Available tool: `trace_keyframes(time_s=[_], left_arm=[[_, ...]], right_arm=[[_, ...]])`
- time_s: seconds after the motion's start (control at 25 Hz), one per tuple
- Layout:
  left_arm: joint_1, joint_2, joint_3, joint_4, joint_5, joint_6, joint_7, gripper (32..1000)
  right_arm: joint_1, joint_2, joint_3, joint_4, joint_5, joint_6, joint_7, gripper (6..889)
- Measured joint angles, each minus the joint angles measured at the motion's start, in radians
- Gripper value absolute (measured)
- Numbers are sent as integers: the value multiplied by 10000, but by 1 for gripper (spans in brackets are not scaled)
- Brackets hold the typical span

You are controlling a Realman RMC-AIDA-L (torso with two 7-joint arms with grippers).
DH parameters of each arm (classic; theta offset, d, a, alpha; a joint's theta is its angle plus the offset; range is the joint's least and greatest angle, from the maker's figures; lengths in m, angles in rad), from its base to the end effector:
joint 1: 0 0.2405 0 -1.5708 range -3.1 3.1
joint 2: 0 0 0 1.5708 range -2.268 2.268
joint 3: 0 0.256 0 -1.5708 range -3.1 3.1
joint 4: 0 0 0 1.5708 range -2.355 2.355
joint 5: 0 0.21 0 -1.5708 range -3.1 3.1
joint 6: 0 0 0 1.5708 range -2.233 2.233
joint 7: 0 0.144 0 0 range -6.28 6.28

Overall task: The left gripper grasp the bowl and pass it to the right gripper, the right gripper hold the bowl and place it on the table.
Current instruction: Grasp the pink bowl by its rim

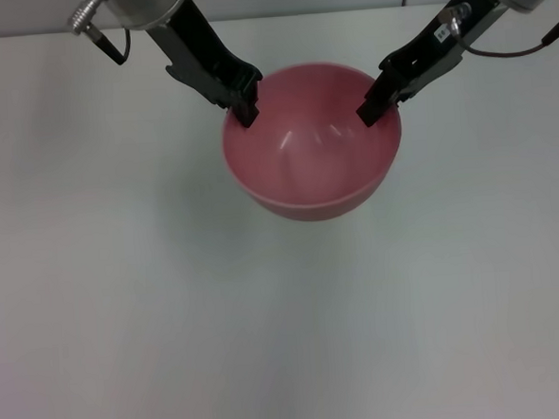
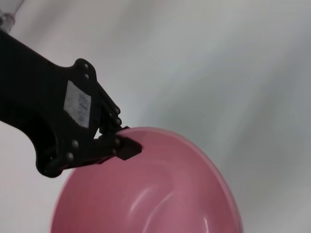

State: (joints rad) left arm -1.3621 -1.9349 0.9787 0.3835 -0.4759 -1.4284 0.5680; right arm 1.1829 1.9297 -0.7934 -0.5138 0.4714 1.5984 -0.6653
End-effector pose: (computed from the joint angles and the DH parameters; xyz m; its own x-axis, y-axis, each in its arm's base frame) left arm -0.0846 0.4499 -0.0106 0.6255 0.7475 -0.2234 0.6688 -0.6612 -0.3398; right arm 0.1338 0.4290 0.0149 0.5672 -0.8067 0.1660 -0.7828 -0.5907 -0.1957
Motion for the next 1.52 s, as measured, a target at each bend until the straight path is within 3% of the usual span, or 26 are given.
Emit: trace_keyframes(time_s=[1.2,1.52], left_arm=[[-79,-153,1,21,9,-63,-55,192],[-65,-232,0,480,-53,-230,34,201]], right_arm=[[59,11,-89,14,-322,-15,-4,149],[60,-1,-88,15,-314,-17,-5,142]])
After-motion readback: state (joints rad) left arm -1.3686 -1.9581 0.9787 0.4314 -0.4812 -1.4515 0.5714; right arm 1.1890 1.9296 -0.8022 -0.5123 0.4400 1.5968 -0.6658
